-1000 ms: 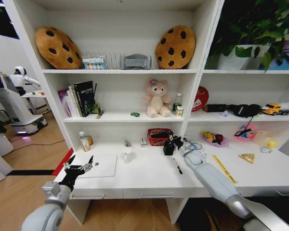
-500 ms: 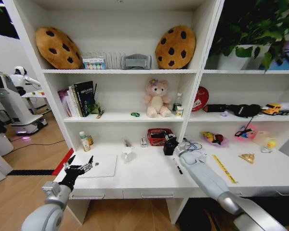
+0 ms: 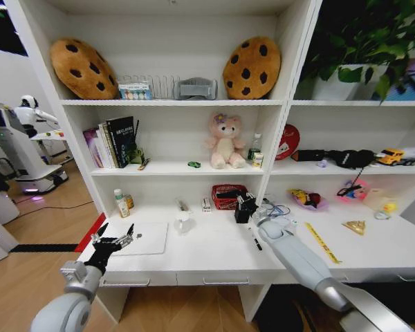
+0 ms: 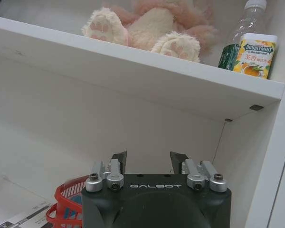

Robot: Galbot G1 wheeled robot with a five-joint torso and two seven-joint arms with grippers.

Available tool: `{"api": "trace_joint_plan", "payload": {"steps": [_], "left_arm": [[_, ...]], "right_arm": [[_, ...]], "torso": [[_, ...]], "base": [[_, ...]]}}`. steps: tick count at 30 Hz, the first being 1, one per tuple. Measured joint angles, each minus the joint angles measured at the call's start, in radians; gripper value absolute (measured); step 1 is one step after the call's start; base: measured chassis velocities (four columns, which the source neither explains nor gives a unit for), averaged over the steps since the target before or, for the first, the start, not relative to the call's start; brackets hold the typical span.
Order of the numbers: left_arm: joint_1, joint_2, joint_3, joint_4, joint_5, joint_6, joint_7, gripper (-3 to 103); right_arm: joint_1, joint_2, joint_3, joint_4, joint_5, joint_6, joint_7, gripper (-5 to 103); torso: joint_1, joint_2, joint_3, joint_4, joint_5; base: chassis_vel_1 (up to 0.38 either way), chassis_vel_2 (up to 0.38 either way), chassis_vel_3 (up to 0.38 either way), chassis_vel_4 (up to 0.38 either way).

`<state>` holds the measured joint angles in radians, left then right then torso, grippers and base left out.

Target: Organize the objects on the table.

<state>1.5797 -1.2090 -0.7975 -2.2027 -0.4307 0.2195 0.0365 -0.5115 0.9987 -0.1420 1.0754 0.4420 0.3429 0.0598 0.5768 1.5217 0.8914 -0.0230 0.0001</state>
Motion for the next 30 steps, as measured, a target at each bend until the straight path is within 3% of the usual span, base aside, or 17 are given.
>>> {"api": "trace_joint_plan", "payload": {"steps": [3, 4, 5, 6, 8, 9, 12, 13, 14, 15, 18, 19, 21, 25, 30], "left_arm": [[0.0, 0.0, 0.0, 0.0, 0.0, 0.0, 0.0, 100], [0.0, 0.0, 0.0, 0.0, 0.0, 0.0, 0.0, 100], [0.0, 0.0, 0.0, 0.0, 0.0, 0.0, 0.0, 100], [0.0, 0.0, 0.0, 0.0, 0.0, 0.0, 0.0, 100], [0.0, 0.0, 0.0, 0.0, 0.0, 0.0, 0.0, 100], [0.0, 0.0, 0.0, 0.0, 0.0, 0.0, 0.0, 100], [0.0, 0.0, 0.0, 0.0, 0.0, 0.0, 0.0, 100], [0.0, 0.0, 0.0, 0.0, 0.0, 0.0, 0.0, 100], [0.0, 0.0, 0.0, 0.0, 0.0, 0.0, 0.0, 100], [0.0, 0.0, 0.0, 0.0, 0.0, 0.0, 0.0, 100], [0.0, 0.0, 0.0, 0.0, 0.0, 0.0, 0.0, 100], [0.0, 0.0, 0.0, 0.0, 0.0, 0.0, 0.0, 100], [0.0, 0.0, 0.0, 0.0, 0.0, 0.0, 0.0, 100], [0.0, 0.0, 0.0, 0.0, 0.0, 0.0, 0.0, 100], [0.0, 0.0, 0.0, 0.0, 0.0, 0.0, 0.0, 100]], "right_arm": [[-0.02, -0.036, -0.015, 0.105, 0.036, -0.06, 0.05, 61], [-0.041, -0.072, -0.034, 0.223, 0.102, -0.135, 0.109, 66], [-0.041, -0.072, -0.034, 0.223, 0.102, -0.135, 0.109, 66], [-0.052, -0.09, -0.043, 0.288, 0.146, -0.183, 0.151, 72], [-0.078, -0.127, -0.063, 0.451, 0.291, -0.289, 0.282, 83], [-0.078, -0.127, -0.063, 0.451, 0.291, -0.289, 0.282, 83], [-0.092, -0.145, -0.079, 0.638, 0.466, -0.429, 0.509, 97], [-0.093, -0.149, -0.081, 0.686, 0.519, -0.48, 0.589, 99], [-0.093, -0.149, -0.081, 0.686, 0.519, -0.48, 0.589, 99], [-0.094, -0.152, -0.082, 0.722, 0.563, -0.52, 0.657, 99], [-0.106, -0.171, -0.075, 0.814, 0.744, -0.638, 0.835, 100], [-0.106, -0.171, -0.075, 0.814, 0.744, -0.638, 0.835, 100], [-0.133, -0.185, -0.042, 0.848, 0.848, -0.703, 0.881, 100], [-0.17, -0.196, -0.008, 0.85, 0.876, -0.738, 0.886, 100], [-0.276, -0.213, 0.085, 0.821, 0.896, -0.783, 0.81, 100]], "torso": [[0.0, 0.0, 0.0, -0.0001, 0.0], [0.0, 0.0, 0.0, -0.0001, -0.0002], [0.0, 0.0, 0.0, -0.0001, -0.0002], [0.0, 0.0, 0.0, 0.0, -0.0002], [0.0, 0.0, 0.0, -0.0002, -0.0001], [0.0, 0.0, 0.0, -0.0002, -0.0001], [0.0, 0.0, 0.0, 0.0002, -0.0003], [0.0, 0.0, 0.0, 0.0003, -0.0003], [0.0, 0.0, 0.0, 0.0003, -0.0003], [0.0, 0.0, 0.0, 0.0003, -0.0001], [0.0, 0.0, 0.0, 0.0001, -0.0002], [0.0, 0.0, 0.0, 0.0001, -0.0002], [0.0, 0.0, 0.0, 0.0, -0.0002], [0.0, 0.0, 0.0, 0.0001, -0.0002], [0.0, 0.0, 0.0, -0.0001, 0.0]], "base": [[0.0, 0.0, 0.0, 0.0], [0.0, 0.0, 0.0, 0.0], [0.0, 0.0, 0.0, 0.0], [0.0, 0.0, 0.0, 0.0], [0.0, 0.0, 0.0, 0.0], [0.0, 0.0, 0.0, 0.0], [0.0, 0.0, 0.0, 0.0], [0.0, 0.0, 0.0, 0.0], [0.0, 0.0, 0.0, 0.0], [0.0, 0.0, 0.0, 0.0], [0.0, 0.0, 0.0, 0.0], [0.0, 0.0, 0.0, 0.0], [0.0, 0.0, 0.0, 0.0], [0.0, 0.0, 0.0, 0.0], [0.0, 0.0, 0.0, 0.0]]}}
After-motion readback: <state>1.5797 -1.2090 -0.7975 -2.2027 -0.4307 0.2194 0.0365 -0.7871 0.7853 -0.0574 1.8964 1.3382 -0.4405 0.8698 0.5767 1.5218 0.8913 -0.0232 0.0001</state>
